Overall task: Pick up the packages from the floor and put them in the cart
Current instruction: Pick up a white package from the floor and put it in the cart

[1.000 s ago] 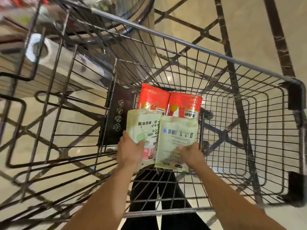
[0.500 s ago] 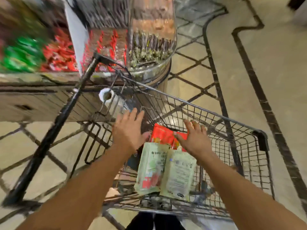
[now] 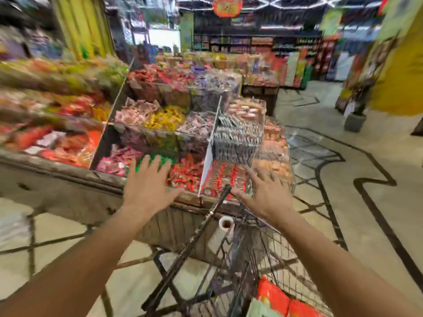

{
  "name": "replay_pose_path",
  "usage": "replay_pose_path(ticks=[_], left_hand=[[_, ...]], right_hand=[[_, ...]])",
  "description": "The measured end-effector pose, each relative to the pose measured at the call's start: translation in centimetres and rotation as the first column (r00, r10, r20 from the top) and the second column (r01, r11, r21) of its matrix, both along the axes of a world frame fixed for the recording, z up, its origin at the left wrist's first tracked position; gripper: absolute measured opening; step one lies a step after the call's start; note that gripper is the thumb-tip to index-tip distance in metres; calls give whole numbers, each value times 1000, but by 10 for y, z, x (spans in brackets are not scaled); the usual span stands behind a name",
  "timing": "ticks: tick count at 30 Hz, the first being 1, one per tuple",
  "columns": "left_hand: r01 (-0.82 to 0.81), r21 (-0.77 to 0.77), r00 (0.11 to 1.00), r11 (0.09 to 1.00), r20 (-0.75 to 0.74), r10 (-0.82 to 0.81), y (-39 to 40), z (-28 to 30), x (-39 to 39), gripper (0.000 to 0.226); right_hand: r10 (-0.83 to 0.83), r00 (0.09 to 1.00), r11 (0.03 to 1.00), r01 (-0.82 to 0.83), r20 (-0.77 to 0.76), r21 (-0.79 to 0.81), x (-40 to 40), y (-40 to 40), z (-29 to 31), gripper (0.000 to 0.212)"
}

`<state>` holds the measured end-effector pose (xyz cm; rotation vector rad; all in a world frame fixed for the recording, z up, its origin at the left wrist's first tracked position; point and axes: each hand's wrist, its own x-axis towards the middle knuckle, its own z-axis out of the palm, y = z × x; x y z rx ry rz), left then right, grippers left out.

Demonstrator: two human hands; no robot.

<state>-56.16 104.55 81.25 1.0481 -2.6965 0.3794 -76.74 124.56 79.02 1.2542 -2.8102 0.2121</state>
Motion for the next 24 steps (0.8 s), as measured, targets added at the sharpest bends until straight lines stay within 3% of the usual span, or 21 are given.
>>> replay_pose_path(ticks=[7, 11, 17, 20, 24], left_hand=[[-210, 39, 965, 977, -153, 214, -97, 34, 190, 84], [-322, 66, 928, 944, -177, 329, -135, 46, 294, 84], [-529, 82, 813, 845, -237, 532, -178, 55, 431, 84], [-606, 102, 757, 789, -232, 611, -197, 50, 487, 85], [-687, 127, 682, 716, -229, 695, -230, 38, 540, 84]], right_hand=[[184, 971, 981, -190, -155, -29, 138, -142, 57, 108], [304, 942, 947, -316, -145, -65, 232, -234, 75, 93], [537, 835, 832, -548, -119, -85, 370, -345, 92, 103], [631, 764, 761, -644, -133, -83, 419, -391, 85, 96], [721, 682, 677, -731, -122, -85, 468, -453, 73, 103]])
